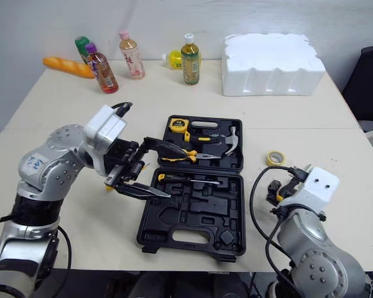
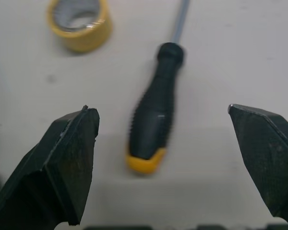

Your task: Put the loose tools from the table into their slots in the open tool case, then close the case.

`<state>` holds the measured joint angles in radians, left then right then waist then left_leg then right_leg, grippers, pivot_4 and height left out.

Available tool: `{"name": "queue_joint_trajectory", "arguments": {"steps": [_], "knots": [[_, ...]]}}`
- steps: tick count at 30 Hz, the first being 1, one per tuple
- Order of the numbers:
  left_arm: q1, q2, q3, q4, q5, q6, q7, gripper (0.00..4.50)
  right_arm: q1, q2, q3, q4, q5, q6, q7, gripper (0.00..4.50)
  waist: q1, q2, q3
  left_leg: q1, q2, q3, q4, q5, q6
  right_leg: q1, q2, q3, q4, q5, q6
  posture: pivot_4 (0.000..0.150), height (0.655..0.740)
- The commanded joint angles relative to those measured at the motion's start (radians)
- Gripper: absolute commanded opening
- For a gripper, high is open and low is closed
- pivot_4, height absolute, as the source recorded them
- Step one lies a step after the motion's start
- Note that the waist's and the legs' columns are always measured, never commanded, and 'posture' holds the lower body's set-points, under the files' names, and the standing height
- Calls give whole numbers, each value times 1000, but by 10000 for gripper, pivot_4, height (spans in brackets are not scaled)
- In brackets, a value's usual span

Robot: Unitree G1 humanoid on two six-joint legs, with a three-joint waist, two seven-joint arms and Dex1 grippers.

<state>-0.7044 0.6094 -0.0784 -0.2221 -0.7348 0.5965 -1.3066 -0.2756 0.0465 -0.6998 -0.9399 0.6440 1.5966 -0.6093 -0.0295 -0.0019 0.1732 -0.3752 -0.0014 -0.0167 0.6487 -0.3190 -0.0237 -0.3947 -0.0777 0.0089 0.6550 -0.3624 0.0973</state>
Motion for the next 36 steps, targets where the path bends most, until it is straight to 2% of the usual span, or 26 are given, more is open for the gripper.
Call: {"name": "queue_joint_trajectory", "arguments": {"steps": [1,7,18,19,21,22,23,26,27,32,36], "knots": [[1,-19,18,-49,-11,-10,38,44134,-66,-10,-49,34,25,18,82,45000,-3,0,0,0,0,0,0,0,0,0,0,0,0,0,0,1500,7400],[50,-12,26,-96,-17,1,70,44134,-93,-95,-71,139,11,18,138,45000,-4,0,0,1,0,0,-1,0,0,0,0,0,0,0,0,1500,7400],[64,-15,5,-110,6,-22,99,44134,-85,-70,-65,255,-5,18,129,45000,-3,0,0,1,0,0,0,1,1,0,0,0,1,0,0,1500,7400],[62,-16,3,-110,9,-25,101,45000,-91,-48,-88,239,-23,18,120,40914,-3,-1,0,1,0,0,0,1,1,0,0,0,1,0,0,1500,7400],[61,-17,5,-112,9,-28,104,45000,-82,-43,-99,221,-44,18,104,37343,-2,-1,0,1,0,-1,0,1,1,0,0,0,1,0,0,1500,7400],[60,-17,7,-114,8,-29,104,45000,-79,-44,-103,209,-52,18,101,31154,-2,-1,0,1,0,-1,0,1,1,0,0,0,1,0,0,1500,7400],[60,-16,8,-114,8,-30,104,45000,-76,-44,-103,203,-58,18,100,28051,-2,-1,0,1,0,-1,0,1,1,0,0,0,1,0,0,1500,7400],[52,-22,7,-106,9,-35,103,45000,-57,3,-111,156,-43,18,103,13972,-1,-1,0,1,0,-1,0,1,1,0,0,0,1,0,0,1500,7400],[49,-25,5,-101,11,-37,104,45000,-47,15,-109,140,-38,18,106,10699,0,-1,0,1,0,-1,0,1,1,0,0,0,1,0,0,1500,7400],[32,-38,-4,-80,20,-47,98,45000,-43,-31,-100,103,-52,18,161,10750,-1,-1,0,1,0,-1,0,1,0,0,0,0,1,0,0,1500,7400],[20,-45,-11,-53,34,-63,79,45000,-49,-223,-36,103,-2,18,304,10749,-1,0,0,1,-2,0,0,1,1,0,0,0,1,0,0,1500,7400]]}}
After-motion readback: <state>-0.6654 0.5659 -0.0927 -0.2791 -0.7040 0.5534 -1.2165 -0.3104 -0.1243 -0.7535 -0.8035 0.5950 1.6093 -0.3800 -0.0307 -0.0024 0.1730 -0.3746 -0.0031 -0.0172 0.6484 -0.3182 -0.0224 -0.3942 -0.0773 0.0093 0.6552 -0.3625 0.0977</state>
